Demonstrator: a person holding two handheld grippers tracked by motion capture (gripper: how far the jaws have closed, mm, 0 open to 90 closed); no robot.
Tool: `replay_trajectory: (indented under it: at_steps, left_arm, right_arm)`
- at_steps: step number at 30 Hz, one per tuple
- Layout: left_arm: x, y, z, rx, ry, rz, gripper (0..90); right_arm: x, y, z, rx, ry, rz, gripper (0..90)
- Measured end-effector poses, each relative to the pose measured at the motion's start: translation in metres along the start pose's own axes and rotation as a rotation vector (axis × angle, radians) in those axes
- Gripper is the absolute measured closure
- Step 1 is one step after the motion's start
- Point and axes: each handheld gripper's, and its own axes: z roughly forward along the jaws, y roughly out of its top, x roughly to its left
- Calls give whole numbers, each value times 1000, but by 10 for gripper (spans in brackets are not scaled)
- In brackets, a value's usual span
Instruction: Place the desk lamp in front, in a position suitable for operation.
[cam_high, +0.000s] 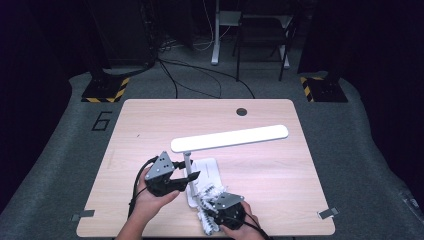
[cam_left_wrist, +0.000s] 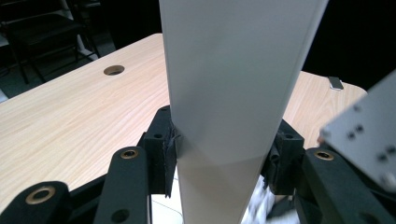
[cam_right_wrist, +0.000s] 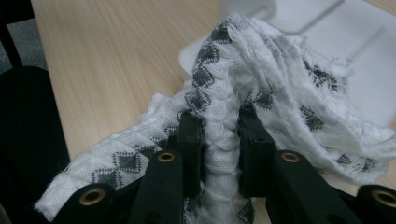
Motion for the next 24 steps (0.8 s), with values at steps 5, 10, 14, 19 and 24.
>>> replay_trajectory:
  at_steps: [5, 10, 14, 19, 24]
  left_arm:
    - [0, 0, 0, 4, 2, 2, 537]
    - [0, 0, 0, -1, 0, -2, 537]
    - [1, -1, -1, -3, 0, -3, 537]
    - [1, -1, -1, -5, -3, -2, 538]
    - [1, -1, -1, -6, -3, -3, 538]
  right_arm:
    - [16, 11, 15, -23, 13, -25, 732]
    - [25, 19, 23, -23, 37, -37, 733]
    - [26, 20, 22, 0, 26, -62, 734]
    - [9, 13, 13, 10, 28, -59, 736]
    - [-1, 5, 3, 28, 8, -21, 736]
